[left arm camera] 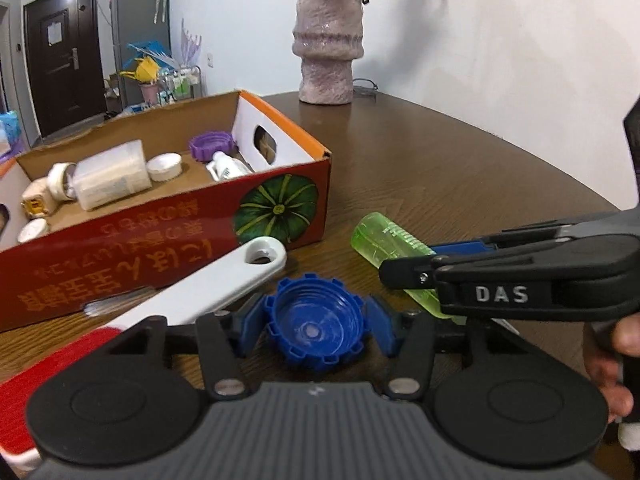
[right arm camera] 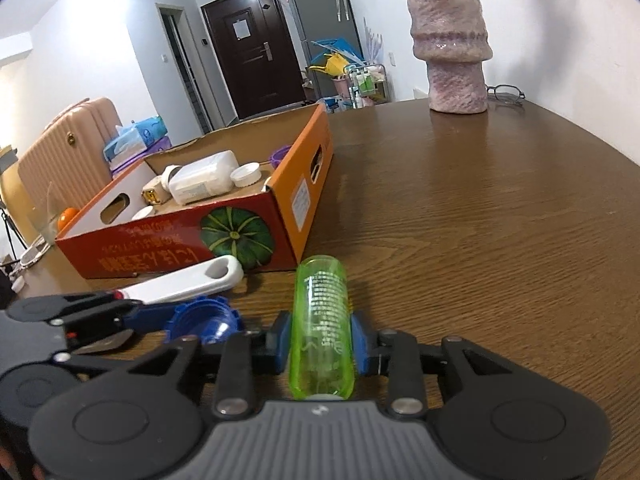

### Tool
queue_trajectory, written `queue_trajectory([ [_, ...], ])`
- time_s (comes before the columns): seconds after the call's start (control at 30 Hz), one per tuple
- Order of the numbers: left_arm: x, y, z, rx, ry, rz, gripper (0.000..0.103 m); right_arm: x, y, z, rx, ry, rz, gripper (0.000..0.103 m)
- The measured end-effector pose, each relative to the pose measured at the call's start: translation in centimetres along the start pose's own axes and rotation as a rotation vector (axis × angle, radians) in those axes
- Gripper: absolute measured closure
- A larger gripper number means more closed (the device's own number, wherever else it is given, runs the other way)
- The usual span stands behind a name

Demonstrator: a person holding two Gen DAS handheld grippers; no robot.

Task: Organize rigid objects
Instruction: 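Grasp the blue cap with the left gripper while the right grasps the green spray bottle, then carry the blue cap and green bottle into the box and open both grippers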

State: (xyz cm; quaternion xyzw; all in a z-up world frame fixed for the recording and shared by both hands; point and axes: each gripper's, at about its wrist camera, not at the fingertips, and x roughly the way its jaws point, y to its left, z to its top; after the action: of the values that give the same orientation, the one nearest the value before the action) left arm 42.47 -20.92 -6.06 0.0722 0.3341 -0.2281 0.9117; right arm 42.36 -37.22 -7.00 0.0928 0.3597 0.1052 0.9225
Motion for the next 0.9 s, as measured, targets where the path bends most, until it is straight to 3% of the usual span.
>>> queue_trajectory([
  [0.17,-5.1,0.5,-0.6,-0.008,-0.088,0.059,0.048,-1.2,1.9,-0.5,-0.078,-0.022,-0.051,0.073],
  [0.27,-9.7,1.5,-1.7,-0.038,-0.178,0.132,0.048,-3.7,3.5,-1.2,-0.088,-0.076,-0.030,0.073],
  [0.43,-17.9,2.7,-4.3,-0.077,-0.366,0.292,0.047,-9.3,8.1,-3.1,-0.147,-0.255,-0.009,0.073],
  [0.6,-26.0,2.5,-7.4,-0.098,-0.546,0.422,0.047,-14.4,12.6,-6.3,-0.114,-0.433,0.009,0.073],
  [0.77,-32.5,2.0,-12.6,-0.158,-0.720,0.435,0.047,-19.9,17.5,-11.4,-0.133,-0.615,0.035,0.073],
  [0.9,-36.1,0.3,-16.6,-0.130,-0.766,0.494,0.047,-23.1,20.3,-15.6,-0.148,-0.716,0.042,0.073],
])
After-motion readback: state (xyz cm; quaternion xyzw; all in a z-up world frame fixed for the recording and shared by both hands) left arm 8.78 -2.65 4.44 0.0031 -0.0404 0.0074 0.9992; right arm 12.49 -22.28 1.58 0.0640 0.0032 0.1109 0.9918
